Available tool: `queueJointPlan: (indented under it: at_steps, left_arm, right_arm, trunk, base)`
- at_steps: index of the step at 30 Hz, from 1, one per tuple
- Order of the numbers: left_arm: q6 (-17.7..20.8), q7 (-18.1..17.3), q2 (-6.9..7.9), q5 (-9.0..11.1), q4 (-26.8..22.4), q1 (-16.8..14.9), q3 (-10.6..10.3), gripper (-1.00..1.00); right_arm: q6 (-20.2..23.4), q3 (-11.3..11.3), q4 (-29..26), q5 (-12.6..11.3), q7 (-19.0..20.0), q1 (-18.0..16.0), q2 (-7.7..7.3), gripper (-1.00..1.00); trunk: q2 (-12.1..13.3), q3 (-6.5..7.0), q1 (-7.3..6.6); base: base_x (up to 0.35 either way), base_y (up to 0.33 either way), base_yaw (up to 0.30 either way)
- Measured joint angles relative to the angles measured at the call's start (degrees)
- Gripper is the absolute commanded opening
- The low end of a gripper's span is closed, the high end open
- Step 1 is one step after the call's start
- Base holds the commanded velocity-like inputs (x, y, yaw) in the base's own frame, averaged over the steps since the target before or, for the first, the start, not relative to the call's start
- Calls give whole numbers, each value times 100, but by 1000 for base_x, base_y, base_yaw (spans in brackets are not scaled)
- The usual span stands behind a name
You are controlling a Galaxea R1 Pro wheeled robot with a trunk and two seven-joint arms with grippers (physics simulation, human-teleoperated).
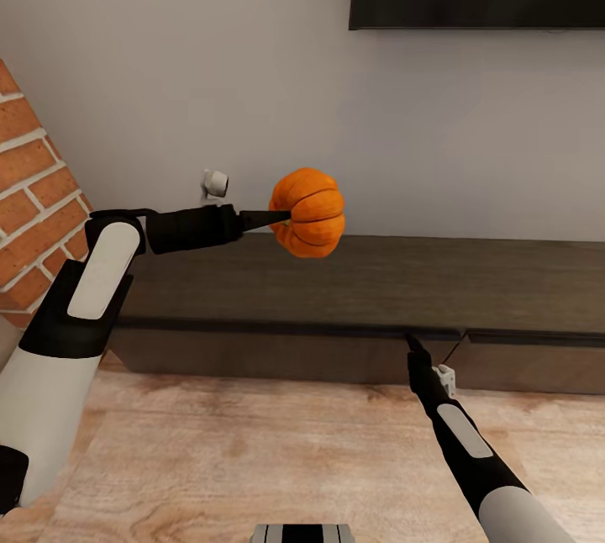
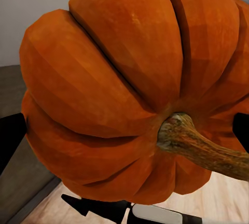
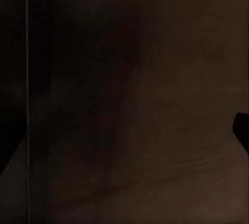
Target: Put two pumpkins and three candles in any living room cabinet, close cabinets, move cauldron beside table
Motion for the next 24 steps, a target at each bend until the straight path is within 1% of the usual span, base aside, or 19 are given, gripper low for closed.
queueJointPlan:
  at_steps: [8,9,20,24]
  left_arm:
    - [-1,0,0,-1,0,0,-7,-100]
    - [0,0,3,0,0,0,-7,-100]
    - [-1,8,1,-17,0,0,-32,-100]
    - [0,8,-8,-26,0,0,-40,-100]
  right_arm:
    - [0,0,0,1,-2,0,48,100]
    - [0,0,0,4,-2,0,53,-100]
    - [11,2,-24,39,16,-2,64,-100]
    - [19,2,-46,34,111,-2,61,-100]
  trunk:
    - [0,0,0]
    - [0,0,0]
    - [0,0,-1]
    - [0,0,0]
  base:
    - [0,0,0]
    - [0,0,0]
    - [0,0,0]
    - [0,0,0]
